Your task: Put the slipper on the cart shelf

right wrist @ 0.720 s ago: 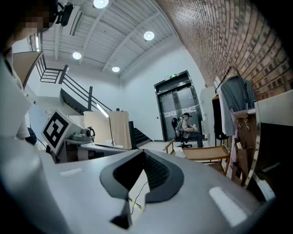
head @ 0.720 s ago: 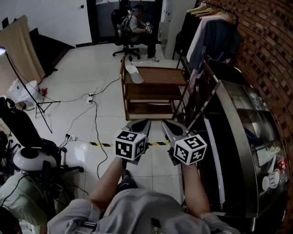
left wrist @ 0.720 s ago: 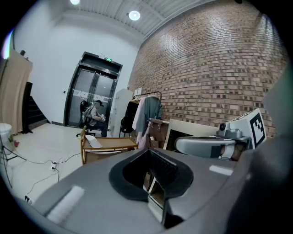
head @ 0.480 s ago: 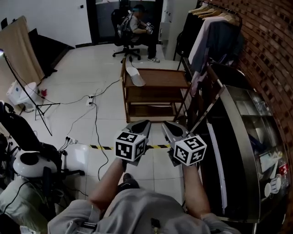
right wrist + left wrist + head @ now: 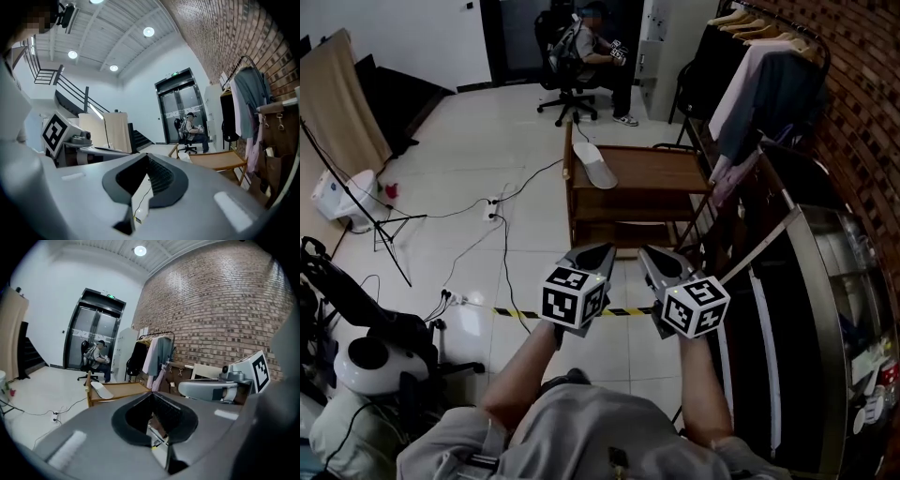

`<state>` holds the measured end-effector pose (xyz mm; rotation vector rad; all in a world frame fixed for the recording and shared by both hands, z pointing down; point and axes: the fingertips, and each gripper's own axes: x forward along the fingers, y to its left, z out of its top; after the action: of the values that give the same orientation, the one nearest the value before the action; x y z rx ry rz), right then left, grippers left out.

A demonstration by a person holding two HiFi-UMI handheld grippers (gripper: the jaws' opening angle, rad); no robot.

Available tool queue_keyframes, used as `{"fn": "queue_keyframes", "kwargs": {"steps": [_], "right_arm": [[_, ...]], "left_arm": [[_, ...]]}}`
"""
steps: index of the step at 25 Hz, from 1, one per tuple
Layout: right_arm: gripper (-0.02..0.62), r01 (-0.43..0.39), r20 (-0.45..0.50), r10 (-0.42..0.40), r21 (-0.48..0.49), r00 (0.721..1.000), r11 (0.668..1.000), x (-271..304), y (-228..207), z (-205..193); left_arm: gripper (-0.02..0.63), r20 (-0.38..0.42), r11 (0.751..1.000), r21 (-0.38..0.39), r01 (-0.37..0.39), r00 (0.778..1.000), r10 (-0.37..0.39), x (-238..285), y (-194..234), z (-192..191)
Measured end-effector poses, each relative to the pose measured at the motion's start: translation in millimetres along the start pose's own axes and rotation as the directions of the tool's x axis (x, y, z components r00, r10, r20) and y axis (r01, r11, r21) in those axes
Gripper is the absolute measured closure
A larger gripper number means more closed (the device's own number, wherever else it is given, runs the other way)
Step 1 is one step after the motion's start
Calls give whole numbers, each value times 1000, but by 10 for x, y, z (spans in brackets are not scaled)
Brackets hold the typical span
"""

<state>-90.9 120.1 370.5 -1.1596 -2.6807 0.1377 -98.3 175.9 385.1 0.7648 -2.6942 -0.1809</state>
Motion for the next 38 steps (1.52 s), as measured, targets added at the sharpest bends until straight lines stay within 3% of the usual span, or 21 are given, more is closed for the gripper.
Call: {"fn": "queue_keyframes", "kwargs": {"steps": [7,18,30,38], "right_arm": [[595,31,-2,-31,13,1000,999,785,-156,135],[595,10,-35,-10,16,999,1000,1542,-818,242],[595,-109,-77,110,27,991,994,2403,-1709,350],[595,-146,-93,149,40,984,988,2957,-1992,331]], "left_arm": [[598,-21,1000,-2,12,1000,-12,245,685,176],[598,-32,1000,-29,-10,999,9,1028,1324,403],[598,-38,984,-94,-150,988,147,1950,2002,663],[598,-65,971,-123,-206,978,200,2241,2520,683]]}}
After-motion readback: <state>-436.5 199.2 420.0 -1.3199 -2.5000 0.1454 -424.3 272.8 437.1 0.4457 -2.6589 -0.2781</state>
